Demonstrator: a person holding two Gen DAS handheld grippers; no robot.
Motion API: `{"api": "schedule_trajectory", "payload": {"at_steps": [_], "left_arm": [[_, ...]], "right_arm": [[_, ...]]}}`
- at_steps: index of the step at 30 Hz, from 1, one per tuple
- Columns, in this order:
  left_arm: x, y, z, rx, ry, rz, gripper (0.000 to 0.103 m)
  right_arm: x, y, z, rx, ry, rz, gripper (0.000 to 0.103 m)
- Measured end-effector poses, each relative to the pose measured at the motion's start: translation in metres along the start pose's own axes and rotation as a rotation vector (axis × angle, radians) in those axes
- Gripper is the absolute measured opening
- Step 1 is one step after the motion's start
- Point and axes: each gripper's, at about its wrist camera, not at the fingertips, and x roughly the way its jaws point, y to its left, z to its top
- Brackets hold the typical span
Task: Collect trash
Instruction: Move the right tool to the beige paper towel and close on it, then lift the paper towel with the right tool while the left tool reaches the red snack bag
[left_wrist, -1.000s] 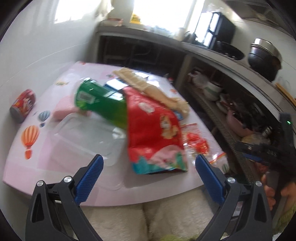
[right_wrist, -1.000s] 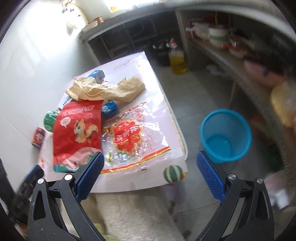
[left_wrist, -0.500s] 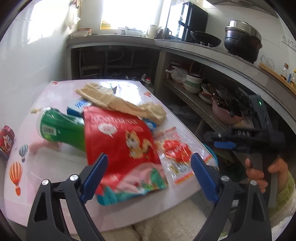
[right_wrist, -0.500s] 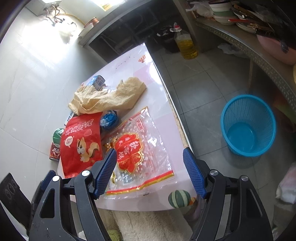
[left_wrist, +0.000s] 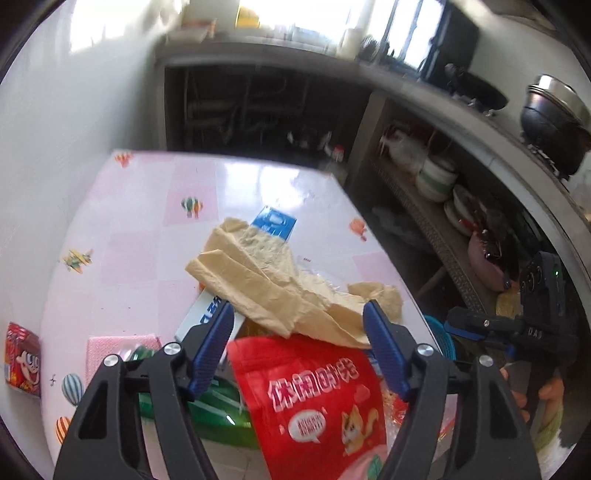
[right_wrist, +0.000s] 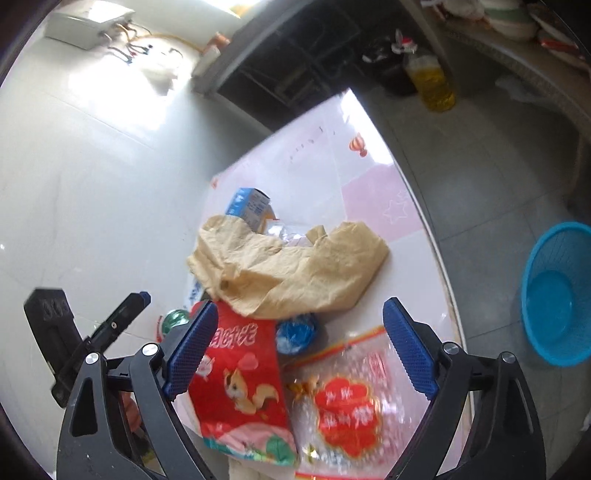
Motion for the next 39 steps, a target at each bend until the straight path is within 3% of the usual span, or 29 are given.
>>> {"api": "schedule_trajectory", "payload": {"at_steps": [4,7,12,17,20,23,26,32,37,39], "left_arm": [[0.036,0.022,0.037,-0.047,0.084,0.076,0.068],[0.066,0.030,0.054,-0.001,0.145,0.148,0.068],[0.100,0.035,0.058,0.050,0.250,0.202,0.036],[0.094,0.034,0.052,0.082,0.221,0.204,0.003],[0.075,0.024,0.053,0.099,0.160,0.208,0.002],[0.047,-0.006,0.051,0.187,0.074,0.189,0.002],[0.026,-0.040,0.046,0.221,0.048,0.083,0.002],[0.032,-0.110,0.034,0.251,0.102,-0.130,0.002],[0.090,-0.136,0.021,0.309,0.212,-0.097,0.003],[0.119,-0.140,0.014,0.333,0.295,-0.069,0.012]], "right_arm": [[0.019,-0.001,0.008,0.010,0.033,0.010,0.087],[0.025,-0.002,0.009,0.012,0.033,0.017,0.087],[0.025,-0.009,0.011,0.024,0.029,0.023,0.087],[0.023,-0.018,0.009,0.028,0.036,0.022,0.087],[0.023,-0.021,0.009,0.035,0.034,0.029,0.087],[0.019,-0.024,0.009,0.038,0.023,0.038,0.087],[0.011,-0.028,0.010,0.044,0.005,0.046,0.087],[-0.025,-0.039,0.007,0.055,-0.081,0.056,0.087],[-0.050,-0.054,0.004,0.070,-0.131,0.027,0.087],[-0.051,-0.058,0.003,0.074,-0.126,0.017,0.087]]}}
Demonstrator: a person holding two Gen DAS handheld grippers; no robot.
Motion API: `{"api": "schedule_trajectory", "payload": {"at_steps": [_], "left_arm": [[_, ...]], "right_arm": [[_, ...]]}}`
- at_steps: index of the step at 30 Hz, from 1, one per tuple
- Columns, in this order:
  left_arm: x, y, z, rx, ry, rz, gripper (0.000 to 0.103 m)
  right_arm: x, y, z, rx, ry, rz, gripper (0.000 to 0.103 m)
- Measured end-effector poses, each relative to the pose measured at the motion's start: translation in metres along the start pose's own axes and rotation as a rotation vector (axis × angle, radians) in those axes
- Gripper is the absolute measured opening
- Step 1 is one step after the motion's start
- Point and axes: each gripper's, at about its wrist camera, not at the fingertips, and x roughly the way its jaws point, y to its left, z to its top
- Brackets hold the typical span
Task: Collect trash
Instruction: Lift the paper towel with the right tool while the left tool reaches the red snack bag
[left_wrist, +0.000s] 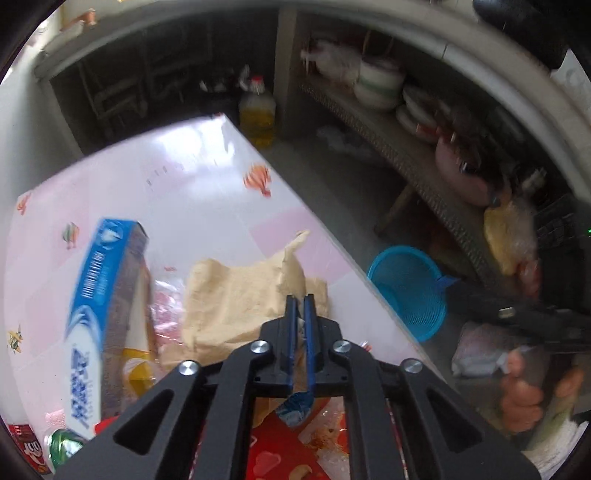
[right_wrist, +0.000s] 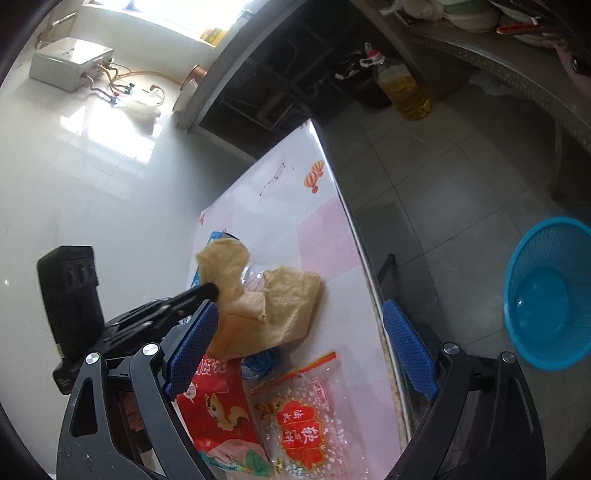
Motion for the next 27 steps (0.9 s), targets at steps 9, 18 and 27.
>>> {"api": "schedule_trajectory", "payload": {"at_steps": [9,18,27], "left_arm": [[-0.044,0.028,-0.011,-0.083,-0.098,-0.053,0.061],[-0.110,0.069,-0.069,-0.246,-0.223,-0.138,0.063],[-0.151,0.092,-0.153,-0.371,-0.323,-0.185,0.064]], "right_arm": [[0.018,0.026,0.004,-0.070,0.039,-0.013,0.087],[0.093,0.076,0.010,-0.166,0.231,-0.037,0.095],[0.164,0.094,-0.006,-0.354,0.392,-0.261,0.095]]}}
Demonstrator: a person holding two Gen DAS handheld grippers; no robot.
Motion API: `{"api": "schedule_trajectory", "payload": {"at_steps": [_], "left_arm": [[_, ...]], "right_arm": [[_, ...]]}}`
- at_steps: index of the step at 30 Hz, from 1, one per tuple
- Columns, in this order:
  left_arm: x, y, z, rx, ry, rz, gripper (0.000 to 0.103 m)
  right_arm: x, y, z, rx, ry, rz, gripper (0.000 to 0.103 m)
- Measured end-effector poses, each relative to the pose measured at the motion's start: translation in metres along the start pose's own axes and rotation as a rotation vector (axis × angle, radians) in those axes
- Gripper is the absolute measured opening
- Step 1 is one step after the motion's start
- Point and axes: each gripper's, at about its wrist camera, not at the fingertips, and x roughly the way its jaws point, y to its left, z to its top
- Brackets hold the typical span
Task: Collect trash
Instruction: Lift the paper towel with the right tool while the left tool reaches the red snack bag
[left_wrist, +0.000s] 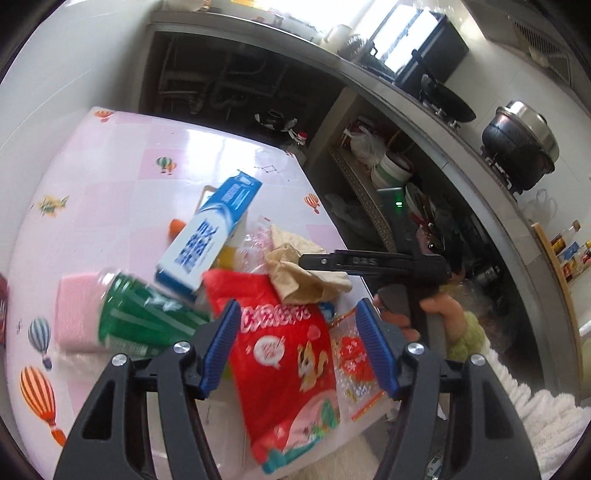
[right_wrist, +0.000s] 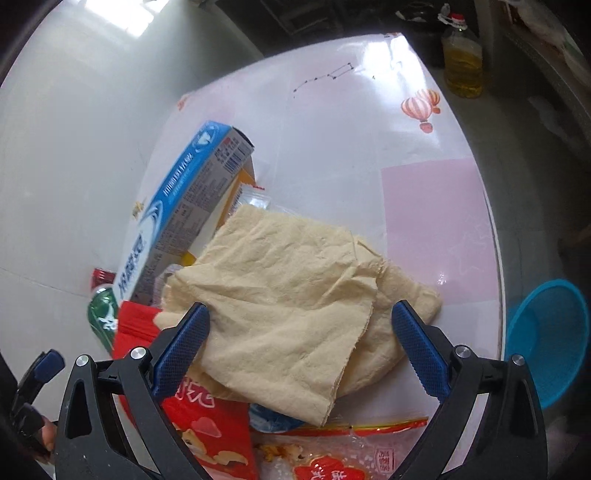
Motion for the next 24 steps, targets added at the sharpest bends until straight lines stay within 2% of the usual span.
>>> {"api": "schedule_trajectory", "payload": {"at_steps": [4,8,11,19,20,22,24], "left_arm": [[-0.015,0.017,-0.025,-0.014,0.002,0.008,0.065],[-0.021,0.027,-0.044,-0.021,-0.005,0.049,0.065],[-0.023,0.036,-0.055,-0.045,-0.006,0.037,0.065],[-0.027,0.046,-0.071,-0.049,-0.037,0.033,0.065],[-0.027,0.044,-0.073,-0.045,-0.039,0.033,0.065],[-0.027,0.042,-0.078,-0.026,-0.045,0.041,0.065],[-0.026,0.038,-0.085,-0.002,-0.047,0.053,0.065]], "right_arm": [[0.011,0.011,-0.001,-0.063,0.017,-0.071,0.096],[0.011,0.011,-0.006,-0.078,0.010,-0.098,0.095],[0.013,0.020,-0.008,-0.092,0.004,-0.135,0.089],[0.002,0.005,-0.013,-0.038,-0.018,-0.188,0.047],[0.001,0.003,-0.014,-0.031,-0.023,-0.196,0.044],[-0.001,0.000,-0.015,-0.024,-0.034,-0.216,0.030],[-0.006,-0.010,-0.017,0.008,-0.044,-0.212,0.022]]}}
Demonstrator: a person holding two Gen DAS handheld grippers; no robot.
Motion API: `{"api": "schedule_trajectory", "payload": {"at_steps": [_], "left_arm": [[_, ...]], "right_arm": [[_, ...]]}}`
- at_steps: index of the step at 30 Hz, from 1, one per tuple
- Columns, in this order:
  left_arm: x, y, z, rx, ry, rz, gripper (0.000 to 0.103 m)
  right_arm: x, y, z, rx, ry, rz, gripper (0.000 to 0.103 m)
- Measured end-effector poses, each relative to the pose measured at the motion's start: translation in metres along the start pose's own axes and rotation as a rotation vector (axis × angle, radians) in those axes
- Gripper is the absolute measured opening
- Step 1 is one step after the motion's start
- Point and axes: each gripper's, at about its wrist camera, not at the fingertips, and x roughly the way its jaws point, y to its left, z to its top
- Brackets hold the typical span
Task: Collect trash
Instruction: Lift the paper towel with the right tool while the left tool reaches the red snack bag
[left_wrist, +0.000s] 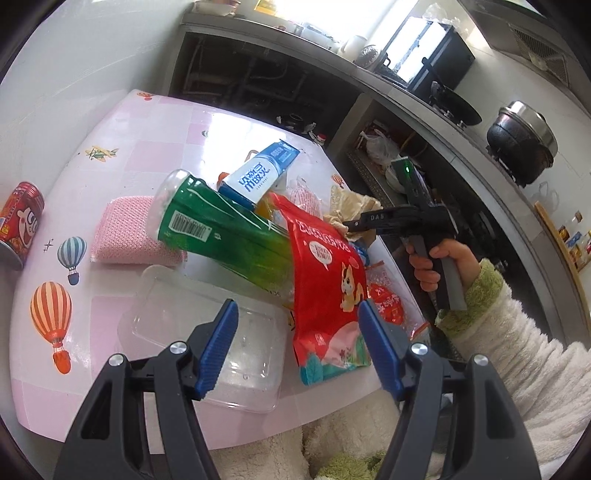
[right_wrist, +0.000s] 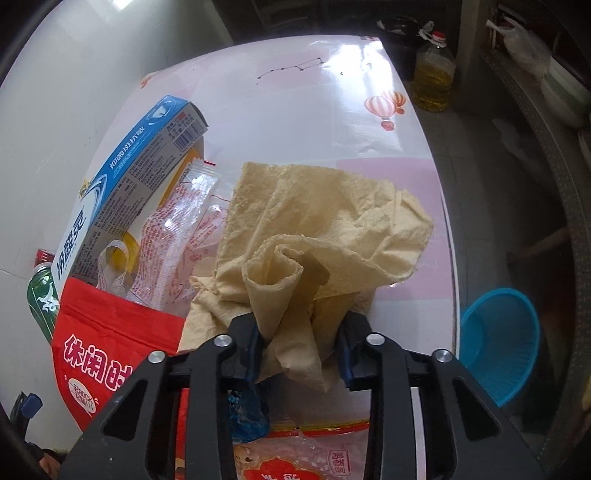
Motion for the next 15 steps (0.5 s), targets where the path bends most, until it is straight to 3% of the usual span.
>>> {"api": "schedule_trajectory", "payload": {"at_steps": [4,15], "left_arm": [[0.004,-0.012,-0.012,0.040,0.002,0.014,0.065],[0.024,-0.036,-0.026,0.120,0.016,0.054,0.065]], "right_arm": [[-0.008,-0.025,-0.005,0.095,-0.018,0.064,0.016],[-0.066,-0.047,-0.051,0.184,-0.207,0.142,0.009]]}}
